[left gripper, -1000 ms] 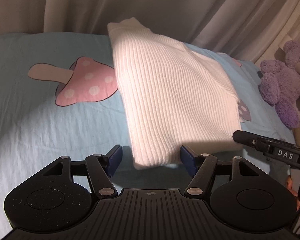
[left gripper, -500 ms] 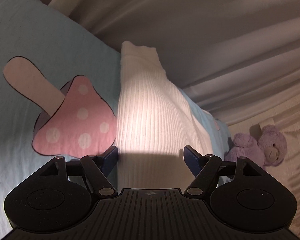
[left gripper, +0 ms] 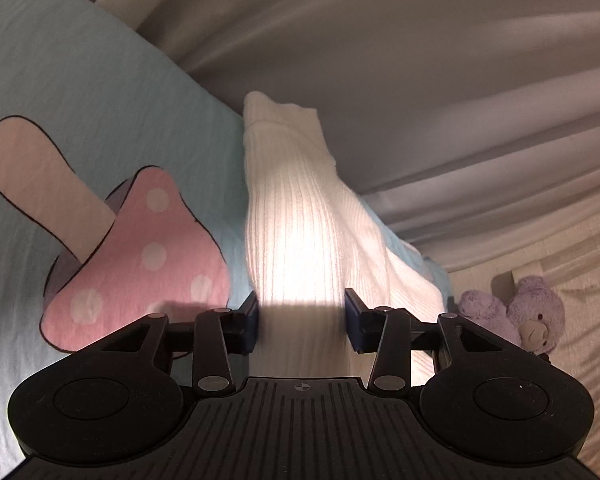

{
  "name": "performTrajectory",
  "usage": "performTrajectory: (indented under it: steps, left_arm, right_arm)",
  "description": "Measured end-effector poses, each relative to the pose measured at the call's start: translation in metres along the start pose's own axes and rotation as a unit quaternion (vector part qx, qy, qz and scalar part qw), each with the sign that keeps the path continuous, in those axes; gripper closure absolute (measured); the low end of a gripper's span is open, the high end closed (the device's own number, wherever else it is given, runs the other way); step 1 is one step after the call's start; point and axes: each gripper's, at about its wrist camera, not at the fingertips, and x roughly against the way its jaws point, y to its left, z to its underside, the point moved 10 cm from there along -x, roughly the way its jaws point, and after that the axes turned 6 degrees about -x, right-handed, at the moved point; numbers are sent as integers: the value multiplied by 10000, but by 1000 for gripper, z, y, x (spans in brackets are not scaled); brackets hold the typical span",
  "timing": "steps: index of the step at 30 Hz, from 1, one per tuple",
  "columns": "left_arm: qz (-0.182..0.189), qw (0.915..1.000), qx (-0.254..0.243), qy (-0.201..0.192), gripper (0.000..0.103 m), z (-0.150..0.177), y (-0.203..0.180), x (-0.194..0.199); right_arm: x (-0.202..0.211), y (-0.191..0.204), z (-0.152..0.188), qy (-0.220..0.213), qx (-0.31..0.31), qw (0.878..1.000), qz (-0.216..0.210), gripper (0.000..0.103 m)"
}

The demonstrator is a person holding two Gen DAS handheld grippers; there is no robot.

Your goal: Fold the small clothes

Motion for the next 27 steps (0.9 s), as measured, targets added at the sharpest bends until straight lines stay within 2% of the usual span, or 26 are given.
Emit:
performTrajectory:
  steps: [5,12,17,20,23,25,27]
  left_arm:
    - [236,9990,-350,-140,60,-2,-26,17]
    - [153,9985,-392,-360,60,3,-32,70]
    - [-241,9979,-271,-537,59,25,-14,109]
    - [-792,9953,-235,-511,57,40,8,121]
    - [-1560,9858,-240,-568,55,46,32,134]
    - [-1777,9799,-283,-865,55,40,38,148]
    - [-1927,9739,-386,-1134,52,31,37,158]
  right_arm:
    - [0,24,15,160,169,9996,-142,67]
    - [-2,50,53,580,235,9969,-476,67]
    - [-19,56,94,1102,288,9925,-453,64]
    - [-21,47,111,1245,353,9916,-87,54]
    - [-3,39,103,773,891,9917,508,52]
    - [19,40,91,171,1404,9848,1004,47]
    - [36,52,78,-451,1656,9788,1113,46]
